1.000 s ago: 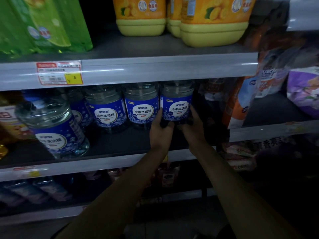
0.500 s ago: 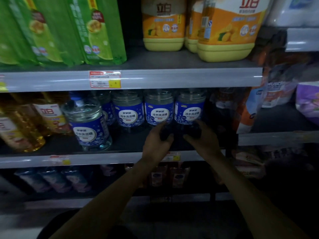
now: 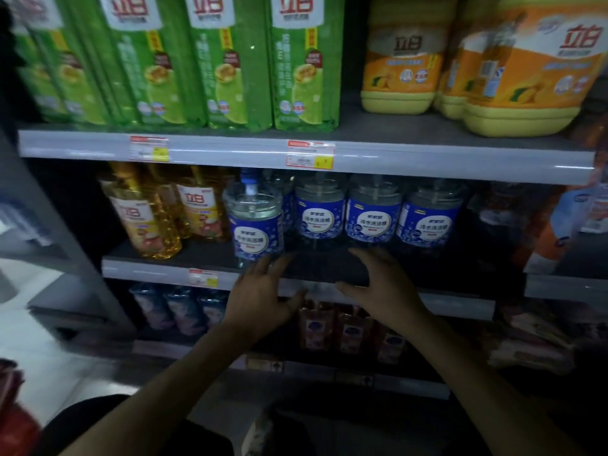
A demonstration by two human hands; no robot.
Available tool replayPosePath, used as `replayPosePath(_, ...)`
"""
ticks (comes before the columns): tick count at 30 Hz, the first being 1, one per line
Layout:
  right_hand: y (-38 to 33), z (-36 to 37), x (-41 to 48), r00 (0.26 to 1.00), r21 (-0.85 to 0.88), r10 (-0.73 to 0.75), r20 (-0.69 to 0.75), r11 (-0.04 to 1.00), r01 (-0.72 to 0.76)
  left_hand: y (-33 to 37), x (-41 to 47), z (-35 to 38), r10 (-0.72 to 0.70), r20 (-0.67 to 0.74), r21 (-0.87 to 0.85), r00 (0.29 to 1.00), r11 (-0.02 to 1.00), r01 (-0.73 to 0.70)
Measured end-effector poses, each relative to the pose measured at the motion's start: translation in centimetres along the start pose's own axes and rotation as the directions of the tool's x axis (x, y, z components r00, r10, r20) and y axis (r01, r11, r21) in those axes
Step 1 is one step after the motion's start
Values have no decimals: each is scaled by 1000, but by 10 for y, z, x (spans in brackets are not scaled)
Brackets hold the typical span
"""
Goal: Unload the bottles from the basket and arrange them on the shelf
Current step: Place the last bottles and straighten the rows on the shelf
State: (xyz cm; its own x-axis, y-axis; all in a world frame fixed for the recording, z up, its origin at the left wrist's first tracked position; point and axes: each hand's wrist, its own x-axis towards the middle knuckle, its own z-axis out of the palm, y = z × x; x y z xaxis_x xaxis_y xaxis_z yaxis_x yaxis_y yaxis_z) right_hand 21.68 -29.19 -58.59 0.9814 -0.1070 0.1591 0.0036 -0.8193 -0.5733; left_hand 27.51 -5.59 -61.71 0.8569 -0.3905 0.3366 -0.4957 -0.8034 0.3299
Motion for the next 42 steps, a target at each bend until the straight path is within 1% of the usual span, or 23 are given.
replayPosePath(4,-40,30,19,1000,58,-9,-6,998,10,-34,-1,-20,-201,-13,-131,979,971,198)
replayPosePath(7,-64,53,32,999,111,-30,17,993,28,-56,5,-28,-278,-47,-142,960,953,269)
replayPosePath(11,-78,78,47,999,75,-41,23,996,39,-82,8,-25,-262,-71,-88,962,963,256)
replayPosePath(16,-85,103,63,1000,134,-3,-3,991,4,-97,22,-14,-271,-42,-88,962,960,266)
replayPosePath(21,-83,126,82,996,223,91,-13,971,-86,-106,37,-4,-265,-1,-176,964,949,261)
replayPosePath(24,-82,135,93,990,269,136,-24,955,-124,-111,46,0,-259,9,-177,966,950,256)
replayPosePath(26,-81,140,98,987,300,152,-50,945,-130,-114,50,0,-255,36,-185,966,949,257)
replayPosePath(29,-77,146,104,983,322,164,-85,938,-129,-122,53,0,-240,58,-264,969,932,246)
replayPosePath(32,-73,147,106,982,341,161,-95,932,-120,-125,54,0,-235,52,-314,971,919,239)
replayPosePath(36,-71,147,106,985,357,152,-88,927,-111,-121,51,4,-246,6,-382,969,895,230)
replayPosePath(42,-66,153,108,978,425,193,-74,893,-144,-120,50,3,-251,-2,-438,968,871,224)
